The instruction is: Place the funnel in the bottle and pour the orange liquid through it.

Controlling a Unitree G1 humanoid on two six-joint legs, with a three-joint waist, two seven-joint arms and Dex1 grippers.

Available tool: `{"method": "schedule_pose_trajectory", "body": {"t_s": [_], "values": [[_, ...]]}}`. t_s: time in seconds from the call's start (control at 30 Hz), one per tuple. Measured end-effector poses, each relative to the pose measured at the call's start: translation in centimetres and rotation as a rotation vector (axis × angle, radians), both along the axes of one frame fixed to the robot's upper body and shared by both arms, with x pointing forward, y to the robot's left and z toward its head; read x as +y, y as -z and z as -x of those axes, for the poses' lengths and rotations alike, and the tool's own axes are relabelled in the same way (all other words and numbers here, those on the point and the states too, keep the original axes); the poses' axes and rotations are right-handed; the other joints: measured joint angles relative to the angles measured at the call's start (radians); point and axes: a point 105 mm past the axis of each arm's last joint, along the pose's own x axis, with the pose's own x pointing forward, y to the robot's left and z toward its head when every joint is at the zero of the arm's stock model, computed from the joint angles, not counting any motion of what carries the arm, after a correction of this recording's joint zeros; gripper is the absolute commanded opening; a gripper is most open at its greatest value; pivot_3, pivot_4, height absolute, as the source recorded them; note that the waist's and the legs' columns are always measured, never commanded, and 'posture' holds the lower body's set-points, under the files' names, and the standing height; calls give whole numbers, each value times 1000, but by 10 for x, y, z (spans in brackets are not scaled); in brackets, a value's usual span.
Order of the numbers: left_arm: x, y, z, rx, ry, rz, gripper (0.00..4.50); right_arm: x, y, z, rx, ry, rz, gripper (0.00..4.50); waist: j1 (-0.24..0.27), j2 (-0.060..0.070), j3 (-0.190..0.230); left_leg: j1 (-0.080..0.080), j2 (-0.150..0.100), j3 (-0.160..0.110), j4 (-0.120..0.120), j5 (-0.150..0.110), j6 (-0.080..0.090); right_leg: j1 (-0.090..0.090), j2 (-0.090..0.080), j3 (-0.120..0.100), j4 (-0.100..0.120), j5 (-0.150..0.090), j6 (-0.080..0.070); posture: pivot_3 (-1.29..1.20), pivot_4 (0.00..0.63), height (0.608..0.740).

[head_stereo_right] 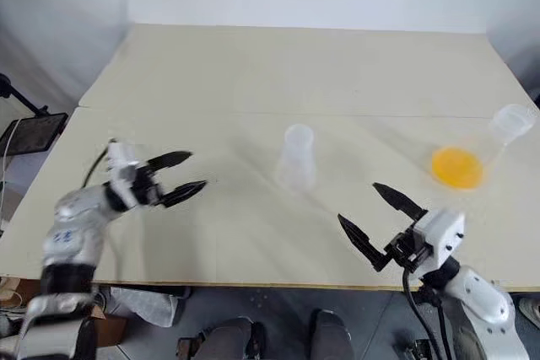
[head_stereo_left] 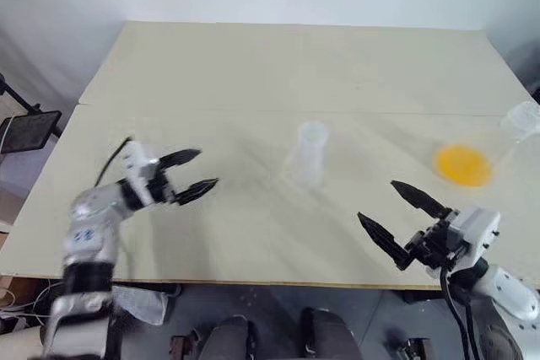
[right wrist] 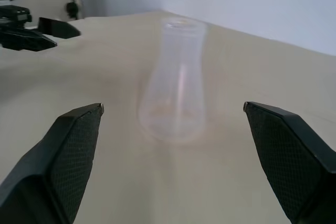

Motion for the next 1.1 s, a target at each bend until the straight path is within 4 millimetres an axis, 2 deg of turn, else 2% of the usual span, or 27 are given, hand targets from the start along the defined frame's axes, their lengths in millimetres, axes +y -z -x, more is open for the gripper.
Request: {"method": "schedule_pose_trajectory", "body": {"t_s": [0.07, 0.17, 0.3, 0.37, 0.5, 0.6, 0.7, 0.97, 1.1], "values": [[24, 6, 16, 23, -131, 23, 4493, 5, -3, -4, -3, -67, 36, 4500, 9, 0, 0, 0, 0, -1, 0, 0, 0, 1, -1, -1, -1, 0, 0, 0, 150, 740], [50, 10, 41, 33, -274, 15, 4493, 14, -8, -8, -11, -168, 72, 4500, 26, 0, 0, -1, -1, -2, 0, 0, 0, 2, -1, -1, -3, 0, 0, 0, 150, 740], [93, 19, 74, 57, -499, 8, 4493, 28, -16, -13, -20, -279, 86, 4500, 25, -1, 0, -1, 0, -1, 0, -1, -1, 1, -2, -1, -4, 0, -1, 0, 150, 740], [109, 21, 87, 60, -583, 2, 4493, 32, -18, -15, -18, -311, 87, 4500, 25, -1, 0, -1, 0, -1, 0, -1, -2, 1, -2, -1, -4, -1, -1, 0, 150, 740], [127, 24, 104, 62, -687, -4, 4493, 37, -19, -18, -15, -341, 87, 4500, 28, -1, 0, -1, 0, -1, 0, -2, -2, 1, -2, -1, -4, -1, -1, 0, 150, 740], [128, 26, 105, 61, -707, 12, 4493, 39, -15, -20, 3, -349, 80, 4500, 26, -1, 0, -1, 0, -1, 0, -2, -2, 1, -2, -1, -4, -1, -1, 0, 150, 740], [122, 21, 91, 43, -686, 44, 4493, 38, -12, -22, 19, -340, 76, 4500, 27, -1, 0, -1, 0, -1, 0, -2, -3, 1, -3, -1, -3, -1, -2, 0, 150, 740], [71, -1, 11, 19, -559, 66, 4493, 39, -13, -25, 11, -319, 66, 4500, 25, -1, -1, -1, 0, 0, 0, -2, -3, -1, 1, -2, 0, -1, -2, 0, 150, 740], [63, 2, -15, 48, -582, 50, 4493, 39, -12, -25, 15, -304, 57, 4500, 17, -2, -1, -1, 0, 1, -1, -2, -3, -2, 3, -5, 1, -1, -2, 0, 150, 740]]}}
